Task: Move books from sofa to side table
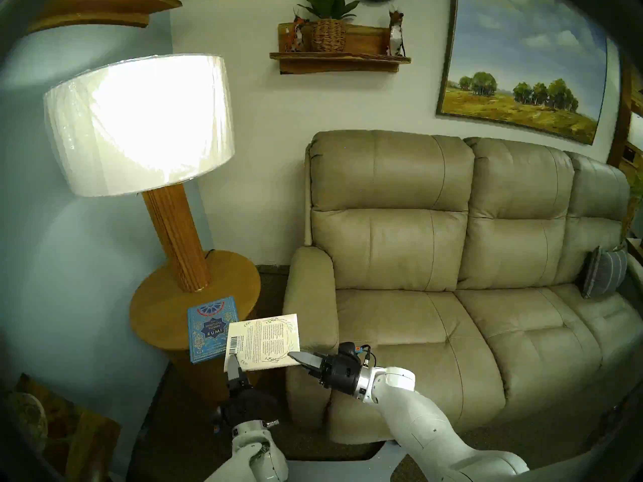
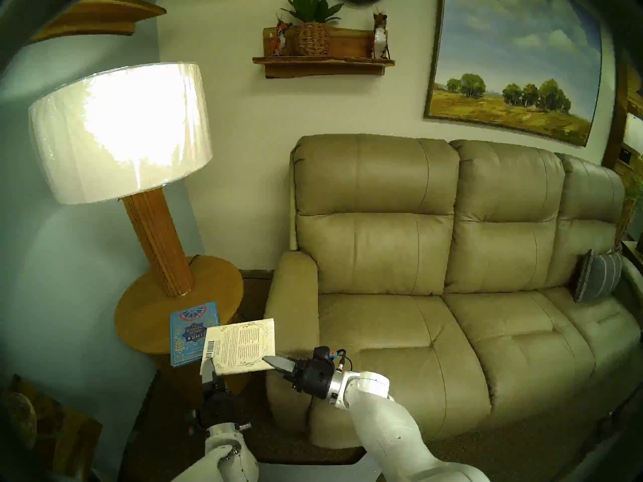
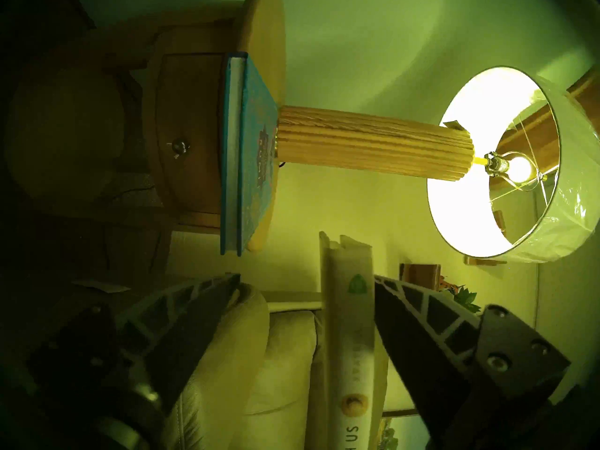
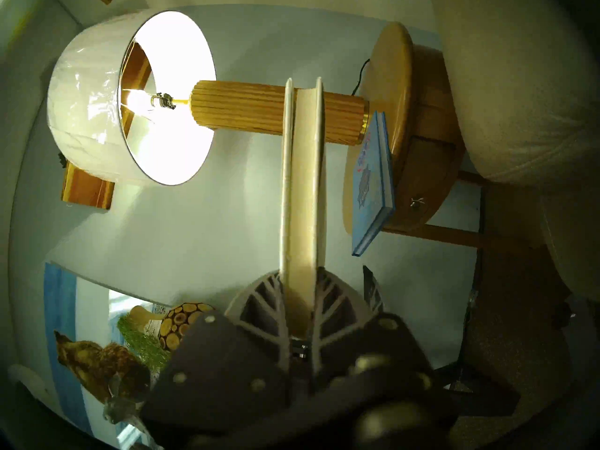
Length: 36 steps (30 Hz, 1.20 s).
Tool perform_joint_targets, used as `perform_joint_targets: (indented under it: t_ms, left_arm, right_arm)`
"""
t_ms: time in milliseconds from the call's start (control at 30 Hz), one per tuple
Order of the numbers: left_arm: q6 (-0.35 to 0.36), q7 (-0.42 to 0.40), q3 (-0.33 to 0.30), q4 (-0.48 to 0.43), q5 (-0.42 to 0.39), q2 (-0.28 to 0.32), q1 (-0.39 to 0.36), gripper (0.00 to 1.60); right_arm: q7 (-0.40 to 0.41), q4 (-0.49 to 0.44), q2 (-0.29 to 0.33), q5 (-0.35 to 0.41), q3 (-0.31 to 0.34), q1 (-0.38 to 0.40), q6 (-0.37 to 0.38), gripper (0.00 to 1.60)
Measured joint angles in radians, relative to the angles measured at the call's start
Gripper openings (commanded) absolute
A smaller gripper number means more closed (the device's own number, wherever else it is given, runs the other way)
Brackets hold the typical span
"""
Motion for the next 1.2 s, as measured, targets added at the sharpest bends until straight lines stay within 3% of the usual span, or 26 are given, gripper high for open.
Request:
perform_joint_targets:
  t_ms: [100,167,200,267,300,333,367,433,667,867,933,967,1200]
  left_arm:
    - [-0.008,-0.006,0.000,0.001,0.000,-0.004,-0.011,0.48]
    - [-0.015,-0.010,-0.004,0.001,0.000,-0.008,-0.018,0.21]
    - [-0.017,-0.011,-0.007,-0.001,-0.001,-0.009,-0.020,0.00]
    - [-0.018,-0.012,-0.015,-0.014,-0.006,-0.013,-0.021,0.00]
    - [-0.019,-0.013,-0.018,-0.021,-0.008,-0.014,-0.021,0.00]
    - [-0.020,-0.013,-0.020,-0.027,-0.010,-0.014,-0.020,0.07]
    - [-0.023,-0.015,-0.025,-0.037,-0.013,-0.014,-0.019,0.14]
    - [-0.035,-0.020,-0.050,-0.065,-0.023,-0.011,-0.018,0.00]
    - [-0.083,0.009,-0.128,-0.142,-0.067,0.003,-0.022,0.00]
    - [-0.160,0.132,-0.183,-0.214,-0.120,0.009,-0.037,0.00]
    - [-0.198,0.192,-0.192,-0.239,-0.136,0.010,-0.044,0.08]
    - [-0.206,0.206,-0.193,-0.244,-0.140,0.010,-0.045,0.00]
    - [-0.304,0.352,-0.207,-0.291,-0.168,0.015,-0.076,0.00]
  right_arm:
    - [-0.010,-0.009,0.002,-0.002,0.000,-0.010,0.006,0.00]
    - [-0.015,-0.015,0.004,-0.003,0.000,-0.017,0.010,0.00]
    - [-0.016,-0.018,0.004,-0.004,0.000,-0.019,0.012,0.12]
    - [-0.018,-0.026,0.004,-0.005,-0.003,-0.023,0.017,0.73]
    - [-0.019,-0.027,0.003,-0.005,-0.003,-0.023,0.018,0.73]
    - [-0.019,-0.029,0.002,-0.006,-0.004,-0.023,0.019,1.57]
    - [-0.019,-0.030,0.002,-0.006,-0.004,-0.023,0.020,1.60]
    - [-0.018,-0.032,0.004,-0.004,0.001,-0.022,0.025,1.60]
    - [-0.011,-0.036,0.023,0.003,0.029,-0.022,0.035,1.60]
    - [-0.011,-0.036,0.048,0.015,0.064,-0.034,0.042,1.60]
    - [-0.012,-0.041,0.057,0.020,0.075,-0.044,0.045,1.60]
    - [-0.013,-0.043,0.060,0.021,0.078,-0.047,0.046,1.60]
    - [-0.017,-0.062,0.078,0.034,0.102,-0.076,0.051,1.60]
